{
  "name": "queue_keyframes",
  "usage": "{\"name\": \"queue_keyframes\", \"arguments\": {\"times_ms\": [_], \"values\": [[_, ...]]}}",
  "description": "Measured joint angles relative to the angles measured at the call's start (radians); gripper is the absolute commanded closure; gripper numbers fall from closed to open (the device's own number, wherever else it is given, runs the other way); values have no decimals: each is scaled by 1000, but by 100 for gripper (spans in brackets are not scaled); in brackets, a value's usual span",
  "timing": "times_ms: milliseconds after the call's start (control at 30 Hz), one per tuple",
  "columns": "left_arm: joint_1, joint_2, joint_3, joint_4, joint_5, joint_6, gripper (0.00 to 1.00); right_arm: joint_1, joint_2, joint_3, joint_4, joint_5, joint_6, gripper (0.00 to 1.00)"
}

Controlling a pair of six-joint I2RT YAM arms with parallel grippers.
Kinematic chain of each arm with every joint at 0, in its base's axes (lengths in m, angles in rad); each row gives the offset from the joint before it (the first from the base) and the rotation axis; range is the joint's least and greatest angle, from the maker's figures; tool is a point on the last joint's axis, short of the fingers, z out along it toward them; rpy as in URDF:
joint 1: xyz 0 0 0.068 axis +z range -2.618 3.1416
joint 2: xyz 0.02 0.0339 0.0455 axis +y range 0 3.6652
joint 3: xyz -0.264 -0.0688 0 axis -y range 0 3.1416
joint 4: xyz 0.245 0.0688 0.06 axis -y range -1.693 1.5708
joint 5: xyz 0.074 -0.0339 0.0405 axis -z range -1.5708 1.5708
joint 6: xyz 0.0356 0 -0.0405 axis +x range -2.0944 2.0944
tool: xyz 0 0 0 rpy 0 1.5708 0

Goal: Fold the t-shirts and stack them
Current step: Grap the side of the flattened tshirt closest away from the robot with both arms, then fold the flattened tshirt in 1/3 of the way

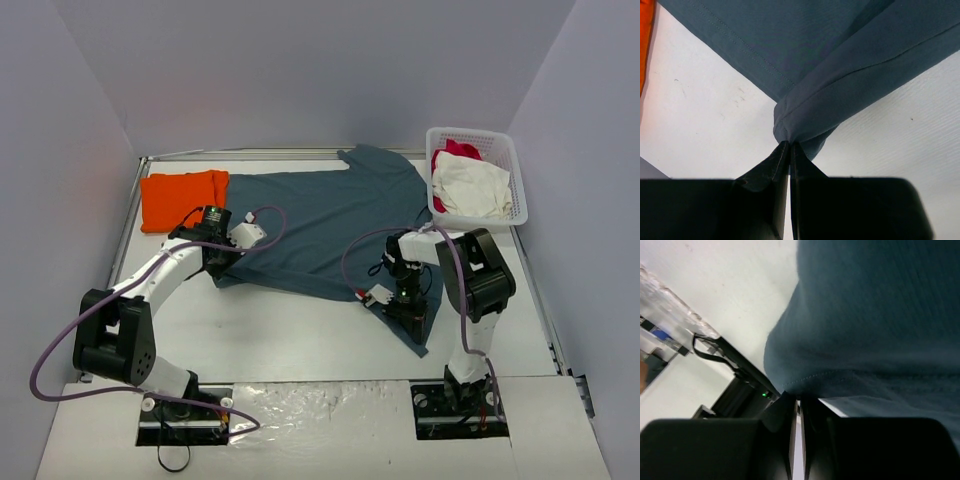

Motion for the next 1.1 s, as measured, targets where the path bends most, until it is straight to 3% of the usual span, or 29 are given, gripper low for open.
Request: {"name": "queue_keyframes", "arguments": {"times_ms": [300,667,1100], "values": [[0,-4,-3,-3,17,0,98,8,-19,5,11,5,16,100],[0,-105,5,-127,148,44,98,-115,-304,240,-72,75,25,100],[0,-156,-14,-187,176,48,98,-155,-267,470,-6,285,89,100]]}}
